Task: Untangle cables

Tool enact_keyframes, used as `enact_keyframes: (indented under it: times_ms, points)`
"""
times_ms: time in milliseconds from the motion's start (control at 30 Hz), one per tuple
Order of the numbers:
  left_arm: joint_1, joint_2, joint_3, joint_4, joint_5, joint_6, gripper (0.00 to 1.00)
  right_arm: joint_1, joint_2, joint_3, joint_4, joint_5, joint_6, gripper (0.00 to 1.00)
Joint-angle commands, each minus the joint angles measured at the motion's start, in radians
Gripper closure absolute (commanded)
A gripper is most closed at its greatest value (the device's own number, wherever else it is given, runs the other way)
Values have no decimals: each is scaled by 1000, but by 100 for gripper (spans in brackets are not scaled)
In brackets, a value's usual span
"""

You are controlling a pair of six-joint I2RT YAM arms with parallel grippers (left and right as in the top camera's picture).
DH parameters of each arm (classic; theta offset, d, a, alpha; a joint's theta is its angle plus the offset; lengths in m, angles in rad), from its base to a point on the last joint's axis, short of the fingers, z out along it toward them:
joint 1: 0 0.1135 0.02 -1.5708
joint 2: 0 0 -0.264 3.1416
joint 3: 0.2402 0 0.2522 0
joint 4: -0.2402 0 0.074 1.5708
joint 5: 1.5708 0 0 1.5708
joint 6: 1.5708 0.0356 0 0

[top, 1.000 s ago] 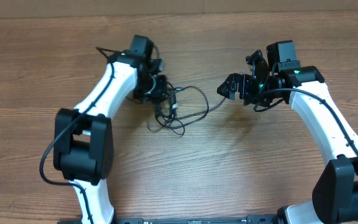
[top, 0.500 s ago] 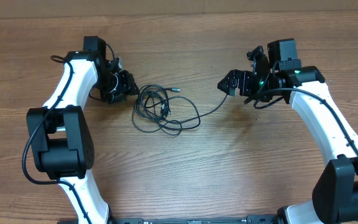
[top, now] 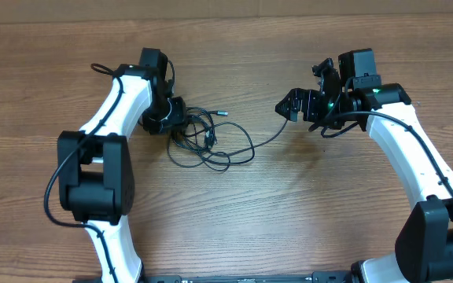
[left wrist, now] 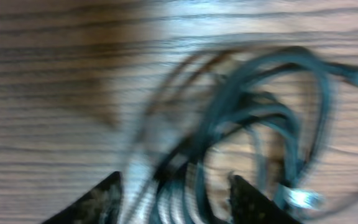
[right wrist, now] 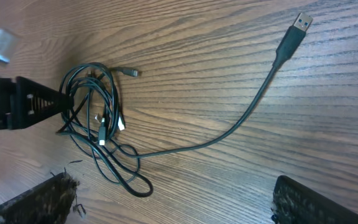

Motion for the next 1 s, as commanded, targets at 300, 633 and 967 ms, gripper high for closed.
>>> enact_keyframes:
  times_ms: [300,633,967]
  points:
    - [-5,41,37,-41,-64,-18,96,5,-36,21,29,-66,3,0]
    - [-11,-196,62,-40,19,-18,96,163,-36,21,208,-103,1,3]
    - [-44,-326,62,-42,67,-17,96,319,-2,21,381,-85,146,16]
